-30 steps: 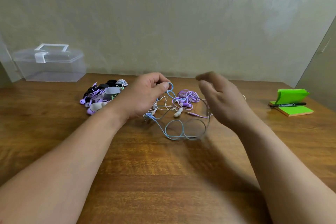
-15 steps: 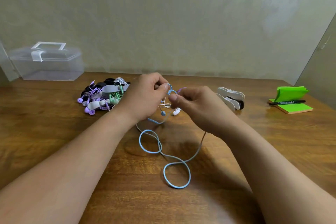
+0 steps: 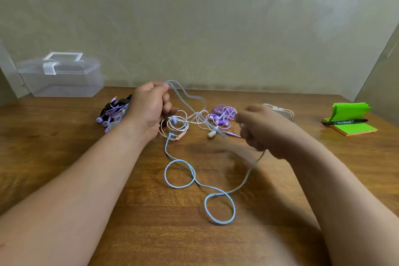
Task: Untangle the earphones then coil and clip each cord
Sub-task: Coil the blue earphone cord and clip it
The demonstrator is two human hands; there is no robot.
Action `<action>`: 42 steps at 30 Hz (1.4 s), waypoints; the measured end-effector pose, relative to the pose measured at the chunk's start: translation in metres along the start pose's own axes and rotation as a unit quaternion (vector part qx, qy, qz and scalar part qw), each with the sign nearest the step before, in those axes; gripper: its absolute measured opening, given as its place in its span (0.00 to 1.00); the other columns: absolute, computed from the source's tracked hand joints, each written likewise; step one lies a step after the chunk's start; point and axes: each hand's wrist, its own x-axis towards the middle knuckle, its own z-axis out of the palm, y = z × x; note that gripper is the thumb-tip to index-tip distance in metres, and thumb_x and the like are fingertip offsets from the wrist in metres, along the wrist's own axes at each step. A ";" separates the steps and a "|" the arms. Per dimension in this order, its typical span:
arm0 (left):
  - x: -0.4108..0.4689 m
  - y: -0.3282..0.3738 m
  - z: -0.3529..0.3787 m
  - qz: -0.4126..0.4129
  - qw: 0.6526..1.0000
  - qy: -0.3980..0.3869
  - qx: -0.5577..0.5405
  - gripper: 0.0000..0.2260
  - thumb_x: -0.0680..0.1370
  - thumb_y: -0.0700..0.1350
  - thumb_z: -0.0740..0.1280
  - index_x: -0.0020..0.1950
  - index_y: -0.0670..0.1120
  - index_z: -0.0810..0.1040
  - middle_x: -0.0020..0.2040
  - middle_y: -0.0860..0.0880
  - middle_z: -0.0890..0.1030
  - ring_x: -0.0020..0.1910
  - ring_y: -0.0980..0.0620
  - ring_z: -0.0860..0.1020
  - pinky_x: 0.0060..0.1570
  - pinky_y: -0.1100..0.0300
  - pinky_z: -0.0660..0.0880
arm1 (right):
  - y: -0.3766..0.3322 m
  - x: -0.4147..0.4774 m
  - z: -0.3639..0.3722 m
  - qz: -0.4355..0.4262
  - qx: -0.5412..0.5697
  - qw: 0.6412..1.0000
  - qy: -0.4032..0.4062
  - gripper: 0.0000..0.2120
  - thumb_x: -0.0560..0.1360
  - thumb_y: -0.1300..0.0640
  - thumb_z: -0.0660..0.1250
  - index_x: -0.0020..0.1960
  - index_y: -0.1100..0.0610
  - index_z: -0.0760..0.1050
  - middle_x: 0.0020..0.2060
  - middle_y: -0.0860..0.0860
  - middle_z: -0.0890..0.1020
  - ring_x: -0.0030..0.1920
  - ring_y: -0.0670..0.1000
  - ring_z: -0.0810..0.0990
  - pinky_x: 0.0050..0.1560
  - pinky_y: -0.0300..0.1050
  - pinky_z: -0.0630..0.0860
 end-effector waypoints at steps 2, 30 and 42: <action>-0.003 0.005 0.000 0.014 0.999 -0.040 -0.003 0.08 0.85 0.40 0.60 0.49 0.43 0.77 0.27 0.53 0.66 0.23 0.56 0.62 0.24 0.63 0.63 | 0.001 -0.002 0.006 -0.022 -0.140 0.990 0.015 0.16 0.82 0.47 0.64 0.42 0.58 0.76 0.31 0.53 0.81 0.28 0.53 0.75 0.32 0.42 0.68; -0.008 0.025 -0.012 0.068 0.977 -0.193 0.060 0.08 0.83 0.42 0.66 0.44 0.45 0.73 0.30 0.51 0.72 0.21 0.58 0.60 0.19 0.68 0.57 | 0.015 0.010 -0.012 -0.095 -0.121 0.986 0.061 0.22 0.84 0.39 0.61 0.49 0.55 0.82 0.38 0.51 0.87 0.34 0.51 0.81 0.42 0.50 0.80; -0.028 0.007 0.018 0.086 0.946 -0.260 0.173 0.07 0.84 0.40 0.65 0.47 0.43 0.73 0.34 0.38 0.76 0.20 0.56 0.63 0.21 0.65 0.59 | -0.008 -0.006 0.029 -0.096 0.199 0.954 -0.201 0.14 0.81 0.49 0.70 0.56 0.60 0.75 0.32 0.52 0.73 0.25 0.46 0.63 0.24 0.38 0.63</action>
